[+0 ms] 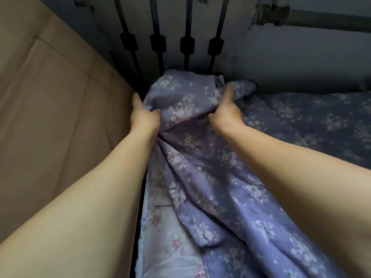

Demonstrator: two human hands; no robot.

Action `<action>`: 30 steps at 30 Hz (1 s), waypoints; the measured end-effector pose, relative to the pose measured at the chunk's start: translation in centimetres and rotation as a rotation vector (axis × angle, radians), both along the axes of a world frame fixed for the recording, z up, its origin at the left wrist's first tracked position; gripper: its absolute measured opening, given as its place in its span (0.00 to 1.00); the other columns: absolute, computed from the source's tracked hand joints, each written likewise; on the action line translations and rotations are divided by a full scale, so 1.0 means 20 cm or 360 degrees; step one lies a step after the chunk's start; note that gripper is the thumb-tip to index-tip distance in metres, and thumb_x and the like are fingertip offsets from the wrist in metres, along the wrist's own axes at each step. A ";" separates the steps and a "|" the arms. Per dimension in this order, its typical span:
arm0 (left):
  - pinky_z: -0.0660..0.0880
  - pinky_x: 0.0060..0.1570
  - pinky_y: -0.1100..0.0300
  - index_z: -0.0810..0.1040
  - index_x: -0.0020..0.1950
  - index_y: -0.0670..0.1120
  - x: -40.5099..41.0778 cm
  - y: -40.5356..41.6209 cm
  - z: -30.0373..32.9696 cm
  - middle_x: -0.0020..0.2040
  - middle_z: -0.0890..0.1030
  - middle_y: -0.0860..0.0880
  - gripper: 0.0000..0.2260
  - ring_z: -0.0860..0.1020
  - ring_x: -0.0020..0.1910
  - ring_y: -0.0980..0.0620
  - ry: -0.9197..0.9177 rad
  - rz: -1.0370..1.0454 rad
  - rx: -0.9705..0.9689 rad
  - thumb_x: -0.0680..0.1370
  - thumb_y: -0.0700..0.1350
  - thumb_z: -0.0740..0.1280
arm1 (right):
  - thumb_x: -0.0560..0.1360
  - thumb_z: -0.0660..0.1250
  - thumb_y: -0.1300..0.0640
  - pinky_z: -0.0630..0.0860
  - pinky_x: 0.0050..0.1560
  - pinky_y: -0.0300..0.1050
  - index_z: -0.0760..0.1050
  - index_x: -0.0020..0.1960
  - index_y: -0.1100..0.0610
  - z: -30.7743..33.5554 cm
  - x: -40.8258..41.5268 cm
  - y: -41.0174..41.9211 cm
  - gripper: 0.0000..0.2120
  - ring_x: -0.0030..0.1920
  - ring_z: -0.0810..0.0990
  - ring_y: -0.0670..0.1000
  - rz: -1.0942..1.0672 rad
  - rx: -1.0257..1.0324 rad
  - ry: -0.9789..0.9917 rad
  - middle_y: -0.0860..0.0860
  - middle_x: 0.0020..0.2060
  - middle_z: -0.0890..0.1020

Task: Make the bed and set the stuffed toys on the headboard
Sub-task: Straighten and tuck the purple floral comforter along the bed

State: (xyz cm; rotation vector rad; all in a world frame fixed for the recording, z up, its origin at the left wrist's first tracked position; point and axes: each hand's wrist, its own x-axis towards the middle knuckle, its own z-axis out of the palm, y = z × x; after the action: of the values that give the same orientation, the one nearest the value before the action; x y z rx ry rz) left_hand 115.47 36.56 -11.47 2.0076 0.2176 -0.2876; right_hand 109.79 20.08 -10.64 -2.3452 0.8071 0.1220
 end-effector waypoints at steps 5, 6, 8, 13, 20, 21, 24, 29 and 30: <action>0.56 0.72 0.56 0.42 0.77 0.55 -0.06 -0.05 -0.15 0.77 0.48 0.42 0.37 0.57 0.74 0.42 0.0151 -0.0402 0.0402 0.77 0.38 0.62 | 0.77 0.59 0.60 0.70 0.50 0.49 0.56 0.73 0.57 -0.19 -0.08 -0.02 0.26 0.58 0.75 0.64 0.0208 -0.0173 0.0160 0.63 0.61 0.74; 0.54 0.74 0.56 0.45 0.77 0.55 -0.07 -0.04 -0.19 0.77 0.45 0.43 0.35 0.54 0.75 0.42 0.0151 -0.0478 0.0433 0.78 0.38 0.61 | 0.77 0.59 0.59 0.70 0.51 0.49 0.59 0.71 0.56 -0.21 -0.10 -0.02 0.23 0.58 0.74 0.65 0.0300 -0.0214 0.0179 0.63 0.61 0.73; 0.50 0.74 0.58 0.51 0.77 0.53 -0.08 -0.04 -0.27 0.78 0.43 0.46 0.29 0.50 0.76 0.43 0.0188 -0.0555 0.0434 0.79 0.40 0.58 | 0.77 0.59 0.57 0.70 0.57 0.51 0.64 0.69 0.53 -0.29 -0.13 -0.05 0.20 0.61 0.71 0.65 0.0499 -0.0314 0.0259 0.62 0.63 0.68; 0.60 0.70 0.54 0.68 0.72 0.48 -0.05 -0.04 -0.33 0.75 0.60 0.42 0.20 0.61 0.72 0.41 0.0102 -0.0621 0.0739 0.80 0.41 0.58 | 0.75 0.63 0.50 0.67 0.67 0.55 0.57 0.74 0.45 -0.39 -0.15 -0.15 0.29 0.70 0.63 0.64 0.0578 -0.0280 0.0688 0.60 0.74 0.55; 0.68 0.44 0.66 0.68 0.54 0.44 0.13 -0.17 -0.28 0.52 0.75 0.46 0.16 0.75 0.50 0.50 -0.0152 0.0135 0.0121 0.73 0.48 0.69 | 0.73 0.68 0.49 0.67 0.68 0.46 0.47 0.77 0.44 -0.43 -0.21 -0.25 0.41 0.71 0.65 0.60 0.0713 -0.0264 0.0858 0.58 0.75 0.56; 0.71 0.48 0.65 0.70 0.59 0.42 0.17 -0.19 -0.28 0.53 0.75 0.47 0.23 0.75 0.51 0.51 -0.0031 0.0242 0.0027 0.71 0.52 0.72 | 0.73 0.69 0.49 0.68 0.67 0.46 0.48 0.77 0.44 -0.42 -0.19 -0.26 0.40 0.70 0.66 0.60 0.0736 -0.0289 0.0868 0.58 0.74 0.59; 0.75 0.57 0.56 0.73 0.65 0.41 0.27 -0.25 -0.29 0.56 0.77 0.48 0.27 0.77 0.55 0.48 0.0398 0.0225 -0.0144 0.70 0.54 0.72 | 0.73 0.68 0.49 0.67 0.64 0.44 0.53 0.77 0.48 -0.37 -0.13 -0.28 0.37 0.69 0.68 0.59 0.0799 -0.0327 0.0820 0.56 0.72 0.66; 0.68 0.47 0.76 0.78 0.51 0.42 0.31 -0.30 -0.32 0.55 0.80 0.42 0.08 0.79 0.52 0.55 -0.0142 0.0383 -0.0269 0.80 0.44 0.61 | 0.74 0.66 0.52 0.71 0.61 0.47 0.53 0.76 0.48 -0.43 -0.13 -0.29 0.35 0.64 0.73 0.61 0.0791 -0.0411 0.0850 0.60 0.68 0.70; 0.65 0.42 0.79 0.75 0.43 0.46 0.29 -0.30 -0.32 0.50 0.80 0.47 0.08 0.78 0.45 0.64 -0.0242 0.0455 -0.0324 0.80 0.43 0.60 | 0.74 0.66 0.53 0.72 0.61 0.48 0.52 0.77 0.48 -0.46 -0.14 -0.28 0.36 0.64 0.73 0.62 0.0782 -0.0409 0.0858 0.60 0.68 0.71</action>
State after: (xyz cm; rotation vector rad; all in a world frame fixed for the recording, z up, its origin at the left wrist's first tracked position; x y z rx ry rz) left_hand 121.33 30.56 -17.90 1.7608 0.3599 0.0242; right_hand 107.03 14.56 -19.78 -2.7553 0.4788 0.9399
